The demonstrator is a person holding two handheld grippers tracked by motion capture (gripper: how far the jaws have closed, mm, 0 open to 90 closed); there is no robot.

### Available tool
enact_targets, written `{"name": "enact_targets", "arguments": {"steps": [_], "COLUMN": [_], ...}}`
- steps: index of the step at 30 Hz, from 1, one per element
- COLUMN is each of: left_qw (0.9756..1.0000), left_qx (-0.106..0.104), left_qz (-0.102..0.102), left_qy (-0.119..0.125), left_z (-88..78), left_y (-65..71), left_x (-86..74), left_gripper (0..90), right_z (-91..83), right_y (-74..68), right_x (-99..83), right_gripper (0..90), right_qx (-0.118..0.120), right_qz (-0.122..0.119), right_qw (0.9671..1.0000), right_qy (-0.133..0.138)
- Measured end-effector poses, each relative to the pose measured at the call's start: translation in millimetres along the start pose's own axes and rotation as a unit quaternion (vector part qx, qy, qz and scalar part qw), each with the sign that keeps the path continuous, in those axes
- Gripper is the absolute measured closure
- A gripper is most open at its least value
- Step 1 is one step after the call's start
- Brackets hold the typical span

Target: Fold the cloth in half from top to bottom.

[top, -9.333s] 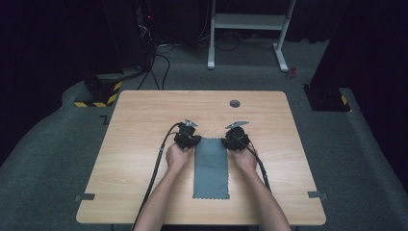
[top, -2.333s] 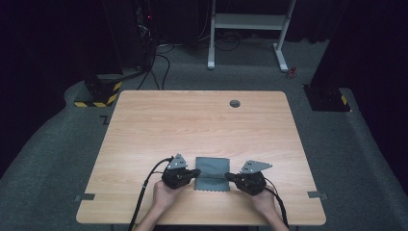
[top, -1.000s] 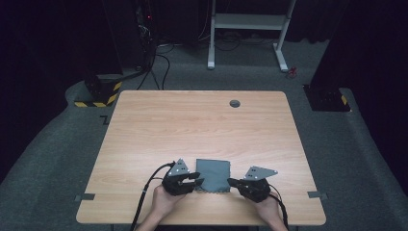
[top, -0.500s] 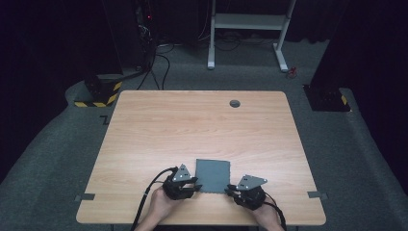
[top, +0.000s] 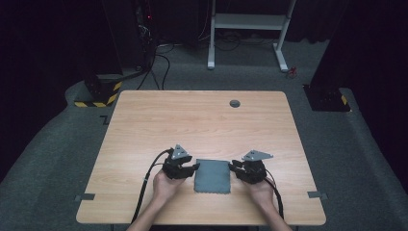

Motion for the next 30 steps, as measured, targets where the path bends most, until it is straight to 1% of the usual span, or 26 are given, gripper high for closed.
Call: {"name": "enact_targets", "arguments": {"steps": [2, 3, 4, 5, 6, 7, 9, 10, 12, 14, 16, 17, 18, 19, 20, 21, 22, 23, 25, 28, 30], "left_qw": [1.0000, 0.9999, 0.9998, 0.9996, 0.9993, 0.9992, 0.9986, 0.9984, 0.9984, 0.9984, 0.9986, 0.9985, 0.9982, 0.9980, 0.9978, 0.9975, 0.9970, 0.9968, 0.9965, 0.9976, 0.9981], "left_qx": [0.004, 0.006, 0.013, 0.017, 0.025, 0.027, 0.032, 0.034, 0.033, 0.031, 0.021, 0.017, 0.010, -0.005, -0.013, -0.016, -0.008, -0.006, 0.003, 0.009, 0.017], "left_qz": [-0.007, -0.009, -0.009, -0.015, -0.013, -0.015, -0.010, -0.004, -0.004, -0.001, 0.004, 0.006, 0.010, 0.005, 0.001, 0.007, 0.022, 0.026, 0.035, 0.028, 0.026], "left_qy": [-0.003, -0.004, -0.011, -0.014, -0.023, -0.027, -0.041, -0.045, -0.046, -0.048, -0.049, -0.052, -0.058, -0.062, -0.065, -0.069, -0.073, -0.075, -0.076, -0.064, -0.053], "left_z": [6.8, 9.8, 13.3, 16.4, 19.5, 21.6, 25.2, 26.5, 26.4, 26.3, 26.5, 26.5, 26.3, 27.0, 27.5, 27.8, 28.1, 28.7, 29.6, 30.3, 30.7], "left_y": [-3.0, -5.1, -8.1, -9.6, -12.8, -13.9, -15.7, -16.2, -16.8, -16.3, -15.0, -14.9, -15.1, -14.5, -14.4, -14.5, -13.4, -12.6, -13.5, -17.6, -21.5], "left_x": [4.2, 5.7, 6.9, 7.3, 7.7, 7.5, 6.9, 6.4, 6.5, 6.7, 7.2, 7.8, 9.2, 10.1, 11.2, 12.1, 13.4, 14.1, 15.5, 17.5, 20.2], "left_gripper": [51.2, 51.2, 51.2, 51.3, 51.4, 51.4, 51.0, 50.6, 49.7, 50.5, 57.3, 60.0, 63.8, 70.6, 75.6, 78.7, 82.7, 86.9, 87.9, 88.1, 88.1], "right_z": [11.8, 15.2, 19.4, 23.8, 27.3, 30.4, 35.1, 37.5, 37.3, 36.8, 36.6, 36.5, 36.7, 37.1, 37.7, 38.4, 39.1, 40.4, 42.1, 44.5, 46.2], "right_y": [2.4, 2.5, 2.8, 2.6, 3.4, 3.4, 2.8, 1.6, 1.4, 2.0, 0.2, -1.2, -2.2, -3.0, -2.7, -2.0, -1.4, -0.8, -0.5, 0.8, 1.9], "right_x": [5.0, 6.1, 7.5, 9.0, 10.0, 10.4, 10.4, 10.1, 11.2, 11.7, 12.4, 13.3, 14.2, 15.6, 16.6, 17.3, 18.0, 19.1, 21.2, 26.9, 30.8], "right_gripper": [71.9, 71.9, 71.8, 71.6, 71.4, 70.7, 69.4, 69.1, 69.2, 72.1, 80.7, 83.5, 86.2, 87.9, 88.6, 88.9, 89.1, 89.2, 89.3, 89.4, 89.4], "right_qx": [-0.011, -0.012, -0.014, -0.019, -0.020, -0.025, -0.037, -0.042, -0.043, -0.036, -0.026, -0.025, -0.023, -0.023, -0.023, -0.023, -0.025, -0.027, -0.033, -0.042, -0.046], "right_qz": [0.005, 0.010, 0.012, 0.016, 0.014, 0.018, 0.002, -0.011, -0.021, -0.022, -0.031, -0.041, -0.044, -0.050, -0.054, -0.055, -0.054, -0.056, -0.059, -0.056, -0.055], "right_qw": [0.9999, 0.9998, 0.9997, 0.9995, 0.9995, 0.9993, 0.9988, 0.9984, 0.9981, 0.9981, 0.9981, 0.9976, 0.9974, 0.9969, 0.9967, 0.9966, 0.9966, 0.9966, 0.9964, 0.9965, 0.9965], "right_qy": [-0.008, -0.012, -0.015, -0.018, -0.017, -0.021, -0.031, -0.037, -0.040, -0.045, -0.047, -0.050, -0.052, -0.056, -0.057, -0.056, -0.056, -0.054, -0.051, -0.046, -0.043]}}
Point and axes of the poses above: each handheld gripper's, and its own axes: z roughly forward along the jaws, x roughly out of its top, y roughly to its right, the point moved 2 cm from there along z, roughly forward along the jaws, and after that the axes turned 12 degrees about -x, right-handed, at the moved point
